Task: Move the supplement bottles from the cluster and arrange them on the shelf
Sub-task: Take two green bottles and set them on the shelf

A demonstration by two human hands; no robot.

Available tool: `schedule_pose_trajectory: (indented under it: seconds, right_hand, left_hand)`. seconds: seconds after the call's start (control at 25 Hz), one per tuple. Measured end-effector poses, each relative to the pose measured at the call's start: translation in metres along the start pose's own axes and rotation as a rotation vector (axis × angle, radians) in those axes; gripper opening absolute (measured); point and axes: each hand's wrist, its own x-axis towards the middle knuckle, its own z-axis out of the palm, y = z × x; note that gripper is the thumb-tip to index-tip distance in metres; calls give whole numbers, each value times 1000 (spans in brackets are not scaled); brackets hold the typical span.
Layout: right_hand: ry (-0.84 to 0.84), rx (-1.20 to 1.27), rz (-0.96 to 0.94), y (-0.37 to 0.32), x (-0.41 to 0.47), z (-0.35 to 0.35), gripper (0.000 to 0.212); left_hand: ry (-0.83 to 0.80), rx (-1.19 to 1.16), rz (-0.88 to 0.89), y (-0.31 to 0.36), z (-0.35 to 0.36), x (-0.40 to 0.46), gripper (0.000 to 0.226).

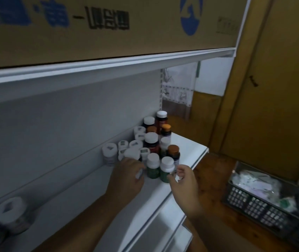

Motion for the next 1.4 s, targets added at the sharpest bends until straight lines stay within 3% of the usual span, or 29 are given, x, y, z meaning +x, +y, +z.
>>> schedule_pose_trajectory:
  seconds: [0.08,0.16,0.24,0.48,0.56,0.68,0.8,0.88,1.0,1.12,1.24,1.4]
  right_hand:
    - [-46,-47,90,16,11,-4,44]
    - [-105,-84,96,24,14,-2,55]
    - [-110,-137,15,26,15,0,50]
    - [-69,-239,-107,32,17,6,37]
    - [-98,4,1,21,16,-4,39]
    - [-311,515,121,-7,17,-19,30]
    - [-524,618,167,-32,10,-13,31]
    - [-778,620,191,-61,-10,23,39]
    - [-807,640,212,-65,-20,38,70]
    - [-955,598,213,-74,-51,76,93]
    - [-1140,534,189,-97,-96,116,78]
    - [-1329,447,224,-127,-158,158,30]
  left_hand:
    - [-102,282,166,12,8,37,15]
    - [-296,480,103,25,11,63,19]
    - [-471,616,24,30,18,75,18]
    - [-536,586,10,30,18,87,30]
    - [-437,263,-53,29,2,86,37]
    - [-232,-532,-391,24,-38,69,45]
    - [-220,-981,-600,10,-75,33,41]
    - [-50,-1021,-717,-11,-106,-15,30]
    - [-51,-1041,-748,-18,-115,-39,22]
    - [105,-1030,-830,-27,-149,-89,25]
    - [275,-991,-926,-36,-187,-151,21]
    - [453,-927,-1022,-40,-236,-225,24]
